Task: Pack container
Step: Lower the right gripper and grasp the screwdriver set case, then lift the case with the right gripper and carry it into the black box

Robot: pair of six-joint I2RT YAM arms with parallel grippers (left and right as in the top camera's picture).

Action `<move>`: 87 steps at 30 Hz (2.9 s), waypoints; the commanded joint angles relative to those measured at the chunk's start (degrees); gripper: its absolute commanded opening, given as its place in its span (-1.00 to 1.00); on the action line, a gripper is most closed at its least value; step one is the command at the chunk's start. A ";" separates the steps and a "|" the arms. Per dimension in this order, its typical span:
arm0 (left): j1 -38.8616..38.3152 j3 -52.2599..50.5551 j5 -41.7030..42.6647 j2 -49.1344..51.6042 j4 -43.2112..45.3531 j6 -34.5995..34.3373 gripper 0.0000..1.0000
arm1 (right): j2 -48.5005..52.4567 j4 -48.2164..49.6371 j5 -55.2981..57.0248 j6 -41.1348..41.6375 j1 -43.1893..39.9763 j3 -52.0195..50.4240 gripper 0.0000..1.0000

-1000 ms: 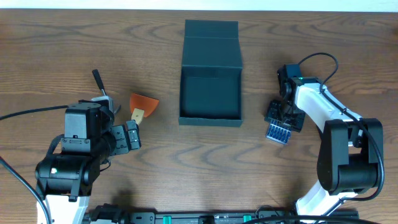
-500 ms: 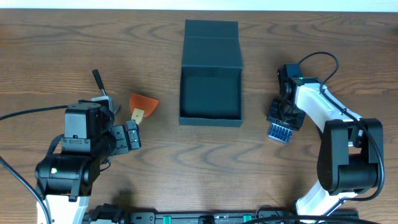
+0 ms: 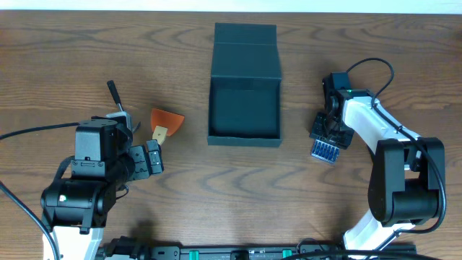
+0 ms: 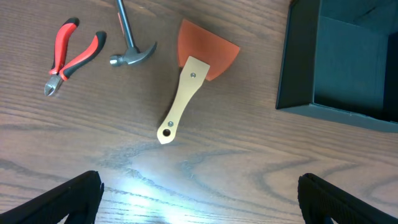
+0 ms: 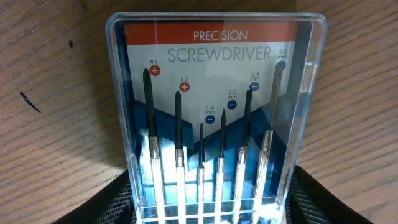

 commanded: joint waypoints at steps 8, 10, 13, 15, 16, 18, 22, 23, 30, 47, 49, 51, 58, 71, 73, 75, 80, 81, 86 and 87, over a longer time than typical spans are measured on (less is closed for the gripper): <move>0.35 1.27 -0.66 -0.11 -0.15 -0.70 0.97 | 0.61 0.81 -0.92 -0.26 -0.09 -1.18 -0.67; 0.35 1.27 -0.66 -0.11 -0.15 -0.70 0.97 | 0.61 0.83 -0.92 -0.24 -0.09 -1.18 -0.95; 0.35 1.27 -0.66 -0.11 -0.15 -0.70 0.97 | 0.61 0.81 -0.92 -0.26 -0.09 -1.18 -0.98; 0.35 1.27 -0.66 -0.11 -0.17 -0.70 0.97 | 0.61 0.83 -0.92 -0.24 -0.09 -1.18 -0.98; 0.35 1.27 -0.66 -0.11 -0.17 -0.70 0.97 | 0.61 0.83 -0.92 -0.24 -0.09 -1.18 -0.98; 0.35 1.27 -0.66 -0.11 -0.15 -0.70 0.97 | 0.61 0.85 -0.90 -0.26 -0.09 -1.18 -0.97; 0.35 1.27 -0.66 -0.11 -0.20 -0.70 0.97 | 0.61 1.25 -0.90 -0.24 -0.09 -1.18 -0.99; 0.35 1.27 -0.66 -0.11 -0.24 -0.70 0.97 | 0.61 1.38 -0.90 -0.24 -0.11 -1.18 -0.98; 0.35 1.27 -0.66 -0.11 -1.40 -0.70 0.97 | 0.61 2.16 -0.92 -0.24 -0.11 -1.25 -0.95; 0.35 1.27 -0.66 -0.11 -1.60 -0.70 0.97 | -0.57 2.25 -0.61 -2.27 0.04 -1.14 -0.97; 0.35 1.27 -0.66 -0.11 -1.60 -0.70 0.97 | -1.25 2.12 -0.46 -2.84 0.31 -1.03 -0.97; 0.35 1.27 -0.66 -0.11 -1.60 -0.70 0.97 | -2.12 2.08 -0.46 -3.34 0.79 -0.96 -0.97; 0.35 1.27 -0.68 -0.11 -1.60 -0.70 0.97 | -5.07 1.86 -0.44 -4.33 2.86 -0.96 -0.98; 0.35 1.27 -0.68 -0.11 -1.60 -0.48 0.97 | -8.59 1.77 -0.02 -4.87 4.04 -0.94 -0.97; 0.35 1.27 -0.70 -0.11 -1.60 -0.48 0.97 | -9.40 1.86 -0.02 -5.55 4.04 -0.94 -0.98; 0.35 1.27 -0.68 -0.11 -1.60 -0.50 0.97 | -10.25 1.81 0.28 -6.05 4.04 -0.94 -0.98; 0.35 1.27 -0.68 -0.11 -1.60 -0.48 0.97 | -12.85 1.66 0.83 -7.50 4.04 -0.85 -0.98; 0.35 1.27 -0.68 -0.11 -1.60 -0.48 0.97 | -13.64 1.53 0.76 -8.48 4.07 -0.59 -0.98; 0.35 1.27 -0.68 -0.11 -1.60 -0.11 0.97 | -16.63 -0.72 0.33 -14.12 5.92 2.45 -0.97; 0.35 1.27 -0.68 -0.11 -1.60 0.31 0.97 | -17.18 -1.20 0.33 -15.34 6.67 3.41 -0.99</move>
